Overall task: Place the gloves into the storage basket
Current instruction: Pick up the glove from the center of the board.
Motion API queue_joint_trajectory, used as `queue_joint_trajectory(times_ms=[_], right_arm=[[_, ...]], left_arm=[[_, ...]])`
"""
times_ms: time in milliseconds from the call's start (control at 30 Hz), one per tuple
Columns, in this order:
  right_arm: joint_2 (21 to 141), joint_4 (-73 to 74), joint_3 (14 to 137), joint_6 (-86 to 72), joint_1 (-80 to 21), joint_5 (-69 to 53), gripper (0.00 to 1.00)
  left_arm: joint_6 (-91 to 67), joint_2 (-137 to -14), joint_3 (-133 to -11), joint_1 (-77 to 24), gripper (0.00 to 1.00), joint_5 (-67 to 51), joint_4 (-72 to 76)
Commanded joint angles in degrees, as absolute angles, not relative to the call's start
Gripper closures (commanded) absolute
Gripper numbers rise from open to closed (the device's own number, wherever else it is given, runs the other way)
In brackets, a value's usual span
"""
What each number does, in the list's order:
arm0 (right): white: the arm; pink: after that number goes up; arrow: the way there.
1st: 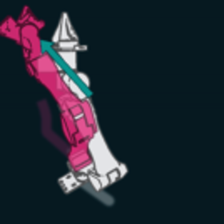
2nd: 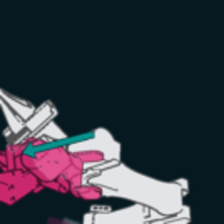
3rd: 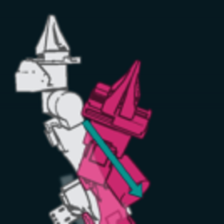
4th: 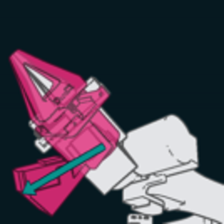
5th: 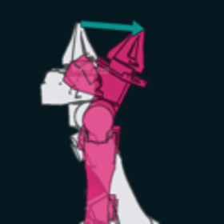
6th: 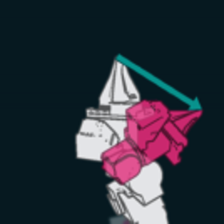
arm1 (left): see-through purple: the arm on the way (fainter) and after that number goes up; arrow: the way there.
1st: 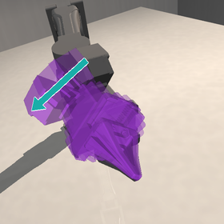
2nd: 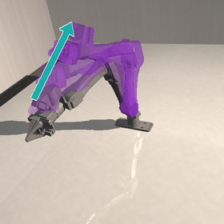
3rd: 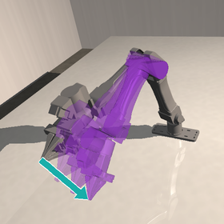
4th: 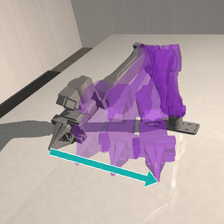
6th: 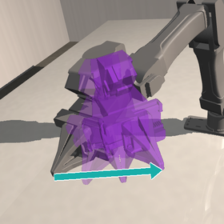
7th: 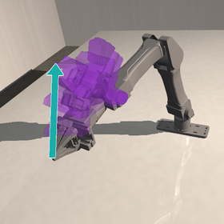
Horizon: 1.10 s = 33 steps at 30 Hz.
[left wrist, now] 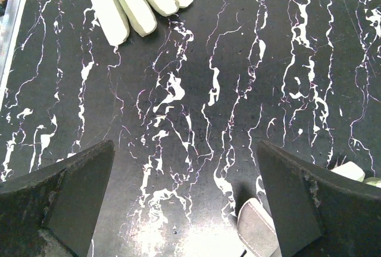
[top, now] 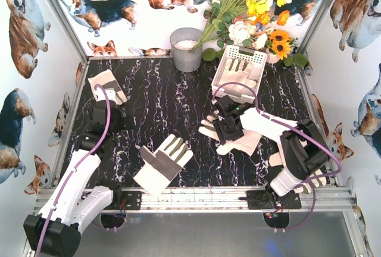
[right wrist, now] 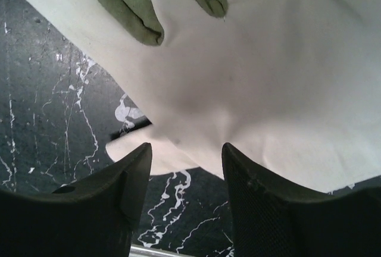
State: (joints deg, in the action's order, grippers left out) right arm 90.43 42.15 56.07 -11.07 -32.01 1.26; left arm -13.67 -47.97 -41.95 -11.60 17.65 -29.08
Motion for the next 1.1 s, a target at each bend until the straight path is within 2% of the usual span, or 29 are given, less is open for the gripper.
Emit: queue_joint_trajectory(times_ms=[0,100,300,367,467,600,733,900,1067], right_arm=[[92.5,38.1,58.3,-9.2,-32.5,1.8,0.47],[94.9,38.5,59.9,-8.4,-32.6,1.9,0.51],[97.3,38.4,61.0,-8.0,-33.0,0.7,0.65],[97.5,38.4,61.1,-7.8,-33.0,-0.1,0.76],[96.7,38.7,61.2,-7.7,-33.0,-1.8,1.0],[93.5,40.6,62.3,-8.0,-32.9,-6.7,1.0],[88.0,43.3,64.3,-8.1,-32.4,-17.5,1.0],[81.8,45.6,66.1,-10.2,-28.8,-35.9,1.0],[78.7,45.9,68.1,-11.2,-27.7,-53.9,1.0]], left_arm=[[-14.3,-47.6,-41.7,-10.7,0.0,19.2,-28.1],[-14.3,-47.7,-41.7,-10.7,0.0,19.0,-28.0],[-14.3,-47.9,-41.6,-10.7,0.0,19.0,-27.9],[-14.3,-47.9,-41.6,-10.7,0.0,19.1,-27.9],[-14.2,-47.7,-41.6,-10.7,0.0,19.2,-27.9],[-14.3,-46.4,-41.1,-10.7,0.0,18.2,-27.5],[-13.1,-44.0,-40.5,-10.8,0.0,12.3,-25.6],[-8.9,-42.7,-40.4,-10.7,0.0,-0.5,-24.5],[-6.3,-43.9,-41.7,-11.5,0.0,-20.1,-24.0]])
